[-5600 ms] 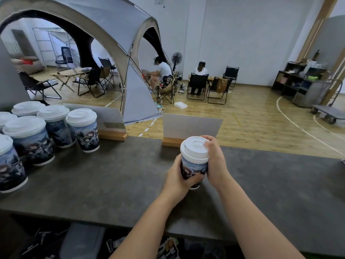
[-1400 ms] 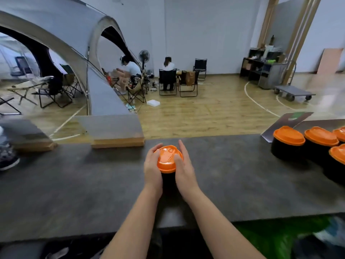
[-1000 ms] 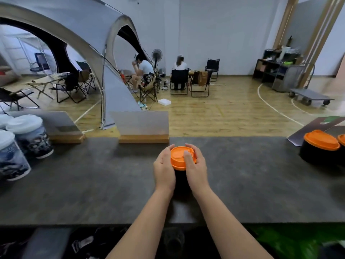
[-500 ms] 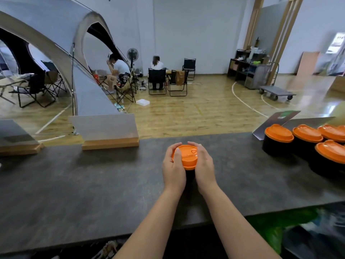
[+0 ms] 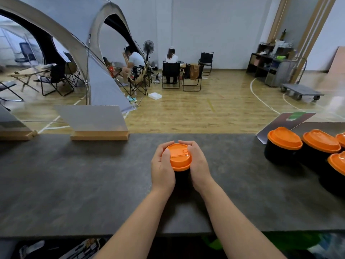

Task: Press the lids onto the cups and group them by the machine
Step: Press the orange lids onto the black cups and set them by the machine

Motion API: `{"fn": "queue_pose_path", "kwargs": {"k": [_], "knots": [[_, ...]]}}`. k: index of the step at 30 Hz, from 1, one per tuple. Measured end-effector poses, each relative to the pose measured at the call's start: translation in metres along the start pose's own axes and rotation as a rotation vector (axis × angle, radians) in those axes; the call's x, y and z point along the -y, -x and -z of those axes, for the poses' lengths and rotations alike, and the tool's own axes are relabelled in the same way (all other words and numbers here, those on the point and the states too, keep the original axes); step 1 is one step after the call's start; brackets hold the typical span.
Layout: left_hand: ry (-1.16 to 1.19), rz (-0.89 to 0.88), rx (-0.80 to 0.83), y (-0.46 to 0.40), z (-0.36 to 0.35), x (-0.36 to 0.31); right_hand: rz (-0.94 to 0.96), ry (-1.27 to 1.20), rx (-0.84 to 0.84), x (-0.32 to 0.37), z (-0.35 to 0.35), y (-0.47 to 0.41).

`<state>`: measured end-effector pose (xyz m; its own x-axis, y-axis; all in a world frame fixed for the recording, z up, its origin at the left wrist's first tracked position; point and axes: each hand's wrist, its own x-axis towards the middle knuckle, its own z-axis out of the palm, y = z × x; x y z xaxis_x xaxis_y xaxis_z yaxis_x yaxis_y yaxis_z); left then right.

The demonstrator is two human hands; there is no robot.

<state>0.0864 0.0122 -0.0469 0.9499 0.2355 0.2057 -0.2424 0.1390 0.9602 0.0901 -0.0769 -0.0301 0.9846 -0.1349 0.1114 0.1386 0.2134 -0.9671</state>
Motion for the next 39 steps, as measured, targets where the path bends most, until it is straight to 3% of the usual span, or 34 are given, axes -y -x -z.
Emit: {"fn": "queue_pose_path", "kwargs": {"k": [11, 16, 23, 29, 39], "knots": [[0.059, 0.043, -0.062, 0.003, -0.006, -0.005, -0.024, -0.129, 0.022, -0.009, 0.001, 0.003], [0.048, 0.083, -0.003, 0.000, -0.002, -0.003, -0.057, -0.135, 0.062, -0.009, 0.005, 0.001], [0.004, 0.173, 0.124, -0.008, 0.004, -0.018, -0.018, -0.122, -0.005, -0.014, 0.005, 0.006], [-0.365, -0.106, -0.067, 0.006, -0.002, -0.010, 0.099, 0.062, -0.017, -0.015, 0.005, 0.007], [-0.443, -0.302, -0.160, 0.009, -0.010, 0.008, 0.109, 0.087, 0.007, -0.017, 0.008, 0.006]]}}
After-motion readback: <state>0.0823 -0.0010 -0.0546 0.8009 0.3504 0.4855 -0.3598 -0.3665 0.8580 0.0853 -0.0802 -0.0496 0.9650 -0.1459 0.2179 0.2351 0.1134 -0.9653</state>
